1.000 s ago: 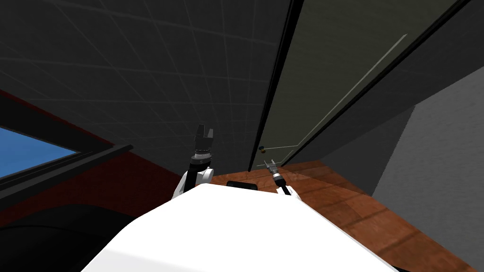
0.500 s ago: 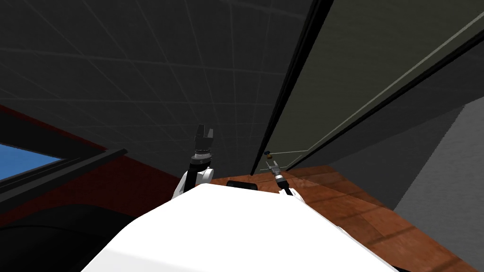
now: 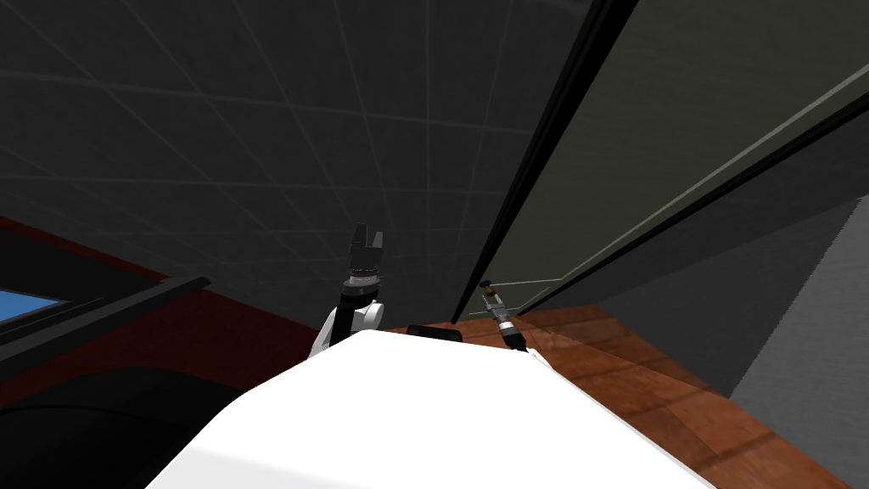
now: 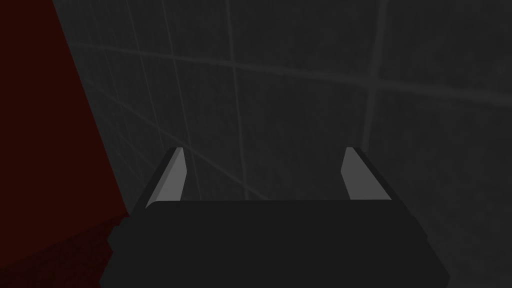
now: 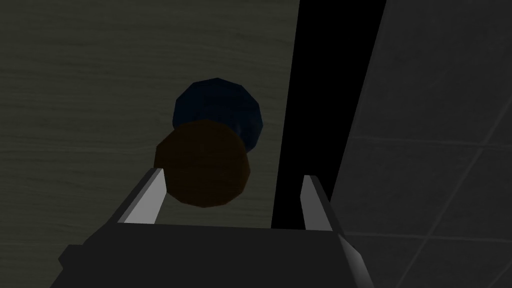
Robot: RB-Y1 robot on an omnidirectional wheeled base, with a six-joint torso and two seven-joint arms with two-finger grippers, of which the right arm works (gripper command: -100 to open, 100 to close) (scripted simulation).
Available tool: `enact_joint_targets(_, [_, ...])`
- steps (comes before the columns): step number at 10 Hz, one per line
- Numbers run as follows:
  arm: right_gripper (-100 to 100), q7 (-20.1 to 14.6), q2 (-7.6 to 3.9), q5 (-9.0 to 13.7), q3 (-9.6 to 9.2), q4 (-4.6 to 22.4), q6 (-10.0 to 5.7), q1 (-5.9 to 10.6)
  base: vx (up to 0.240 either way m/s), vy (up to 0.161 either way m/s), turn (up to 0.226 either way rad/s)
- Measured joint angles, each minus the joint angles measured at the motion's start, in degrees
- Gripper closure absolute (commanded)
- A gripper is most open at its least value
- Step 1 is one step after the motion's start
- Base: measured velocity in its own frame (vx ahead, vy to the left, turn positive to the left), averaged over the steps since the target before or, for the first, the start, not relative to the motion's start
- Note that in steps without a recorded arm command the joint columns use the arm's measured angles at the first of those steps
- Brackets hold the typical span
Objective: Pull the door open
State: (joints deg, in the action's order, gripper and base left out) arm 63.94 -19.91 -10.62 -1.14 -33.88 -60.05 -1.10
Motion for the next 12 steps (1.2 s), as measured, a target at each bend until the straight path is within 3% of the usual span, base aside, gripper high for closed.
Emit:
enact_joint_targets(1, [-100, 0.0, 0.00, 0.1, -0.09, -0.6, 0.27, -0.32, -0.001, -0.005, 0.006])
enact_joint_targets(2, [-100, 0.2, 0.02, 0.2, -0.02, 1.7, -0.74, 0.92, -0.020, 0.008, -0.009])
enact_joint_targets(3, [100, 0.3, 0.10, 0.2, -0.08, 2.1, -1.17, 0.94, -0.011, -0.005, -0.035])
enact_joint_targets(9, [100, 0.2, -0.30, 0.4, 0.27, 1.7, -0.93, 0.80, -0.004, -0.006, 0.005])
enact_joint_targets(12, [100, -3.1, -0.12, 1.2, 0.01, 1.7, -0.99, 0.65, -0.047, -0.002, 0.075])
